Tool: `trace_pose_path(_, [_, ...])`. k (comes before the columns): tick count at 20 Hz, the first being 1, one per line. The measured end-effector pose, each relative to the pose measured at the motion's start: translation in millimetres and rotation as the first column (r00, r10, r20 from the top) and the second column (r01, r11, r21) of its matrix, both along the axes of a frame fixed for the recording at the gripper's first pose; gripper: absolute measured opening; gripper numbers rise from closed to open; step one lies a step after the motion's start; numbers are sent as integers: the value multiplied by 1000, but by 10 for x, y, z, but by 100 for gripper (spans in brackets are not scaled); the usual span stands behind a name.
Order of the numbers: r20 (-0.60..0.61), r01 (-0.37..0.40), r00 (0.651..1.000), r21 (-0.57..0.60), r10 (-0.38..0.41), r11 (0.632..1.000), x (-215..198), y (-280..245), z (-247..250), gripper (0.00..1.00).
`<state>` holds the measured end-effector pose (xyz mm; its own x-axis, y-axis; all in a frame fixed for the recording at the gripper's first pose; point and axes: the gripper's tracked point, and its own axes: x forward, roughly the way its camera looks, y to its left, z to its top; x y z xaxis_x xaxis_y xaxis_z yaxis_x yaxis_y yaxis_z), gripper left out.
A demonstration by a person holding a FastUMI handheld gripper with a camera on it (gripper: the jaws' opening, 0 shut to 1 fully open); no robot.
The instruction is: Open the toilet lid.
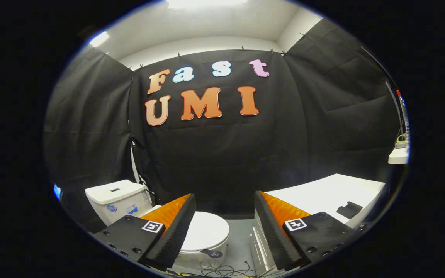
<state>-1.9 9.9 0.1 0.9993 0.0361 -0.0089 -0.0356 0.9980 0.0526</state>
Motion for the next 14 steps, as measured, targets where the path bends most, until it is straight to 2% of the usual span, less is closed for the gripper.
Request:
trace_pose_path(4, [-4,-38,999,-5,38,999,-8,143,6,98])
trace_pose_path(8, [-9,-117,993,-50,117,992,-42,431,-13,99])
trace_pose_path(11, [12,-77,997,-74,78,994,-38,372,83,98])
trace_pose_path(14, [44,-49,998,-47,51,998,17,478,256,98])
